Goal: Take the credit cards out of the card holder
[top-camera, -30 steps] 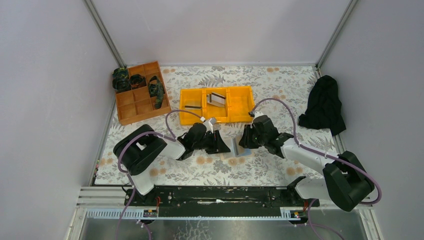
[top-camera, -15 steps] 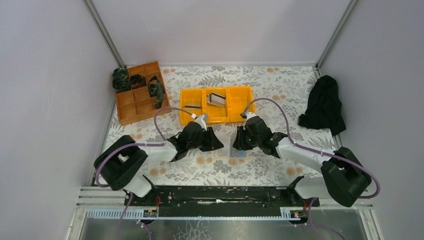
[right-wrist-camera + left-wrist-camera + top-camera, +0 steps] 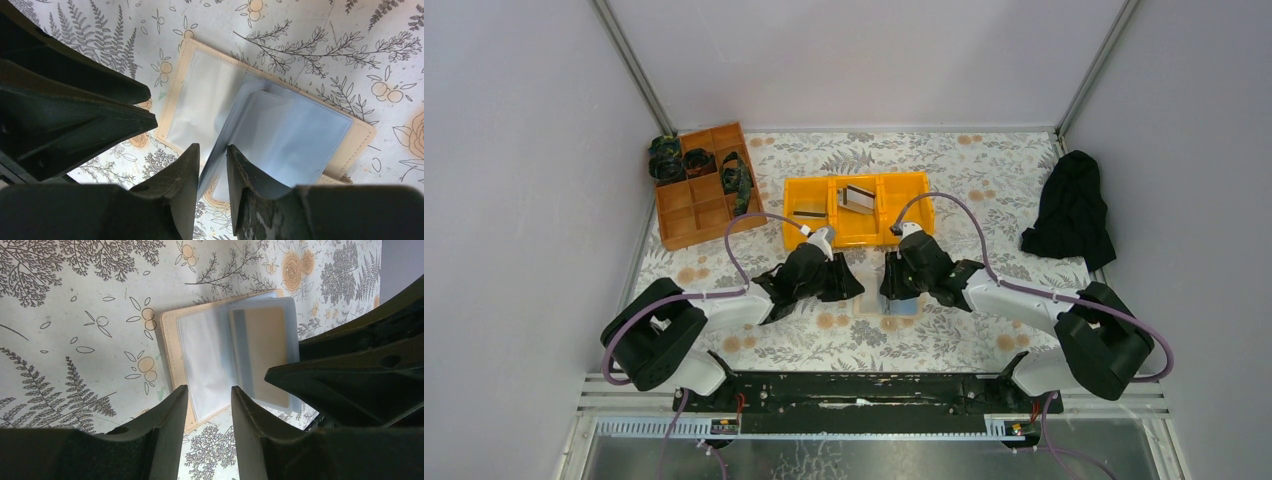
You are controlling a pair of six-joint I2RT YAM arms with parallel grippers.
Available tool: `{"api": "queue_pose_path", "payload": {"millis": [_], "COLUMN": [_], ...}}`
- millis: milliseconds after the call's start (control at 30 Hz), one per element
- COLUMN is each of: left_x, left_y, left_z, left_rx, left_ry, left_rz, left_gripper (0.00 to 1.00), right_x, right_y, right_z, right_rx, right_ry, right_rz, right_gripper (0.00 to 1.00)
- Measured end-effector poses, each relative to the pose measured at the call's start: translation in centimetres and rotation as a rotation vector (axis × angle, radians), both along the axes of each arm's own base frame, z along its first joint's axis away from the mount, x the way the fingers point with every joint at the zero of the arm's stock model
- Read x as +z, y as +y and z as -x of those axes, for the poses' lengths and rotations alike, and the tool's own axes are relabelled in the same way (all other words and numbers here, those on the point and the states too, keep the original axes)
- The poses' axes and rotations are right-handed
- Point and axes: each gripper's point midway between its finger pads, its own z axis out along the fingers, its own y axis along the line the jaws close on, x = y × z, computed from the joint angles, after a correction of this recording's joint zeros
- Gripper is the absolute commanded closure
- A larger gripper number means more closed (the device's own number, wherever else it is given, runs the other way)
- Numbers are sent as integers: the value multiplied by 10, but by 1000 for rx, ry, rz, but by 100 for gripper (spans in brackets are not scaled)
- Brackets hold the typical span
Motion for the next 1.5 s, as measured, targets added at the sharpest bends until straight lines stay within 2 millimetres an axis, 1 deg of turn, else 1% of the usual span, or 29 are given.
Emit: {"api": "queue_pose_path", "payload": {"millis": [67, 233, 333, 433, 633, 933, 967, 1033, 1100, 1267, 1300, 1367, 1433, 1500], "left_x": [0, -1, -1, -3, -12, -14, -15, -16, -16, -13, -12, -10, -10, -12], "left_y": [0, 1, 2, 2, 3, 3, 2, 1, -1, -7, -9, -12, -15, -18], "left_z": [0, -1, -2, -2, 0, 0, 0, 2, 2, 4, 3, 1, -2, -3], "left_rx": [1, 4, 6, 6, 5, 4, 1, -10, -21, -43, -47, -53, -56, -60], "left_ry": [-1, -6, -9, -6, 15, 17, 20, 28, 33, 37, 37, 32, 29, 32], "left_rz": [-1, -7, -11, -15, -33, -34, -33, -26, -14, 12, 16, 25, 30, 31], "left_gripper": [55, 55, 55, 55, 56, 56, 56, 56, 56, 57, 57, 57, 57, 57], "right_x": [-4, -3, -1, 4, 8, 2, 1, 0, -1, -8, -8, -3, 7, 20], "right_y": [0, 1, 5, 10, 14, 13, 12, 9, 5, -12, -15, -20, -24, -24], "right_z": [1, 2, 1, 0, -2, -2, -3, -5, -7, -9, -10, -10, -10, -10], "right_rx": [3, 6, 14, 24, 29, 22, 18, 10, -1, -49, -58, -72, -83, -85], "right_ry": [8, 8, 4, -7, -14, -6, -10, -17, -26, -34, -38, -52, -82, -115], "right_rz": [8, 8, 3, -5, -12, 8, 12, 25, 47, 124, 137, 146, 127, 96], "right_gripper": [66, 66, 53, 51, 51, 51, 54, 63, 69, 73, 74, 68, 63, 62]}}
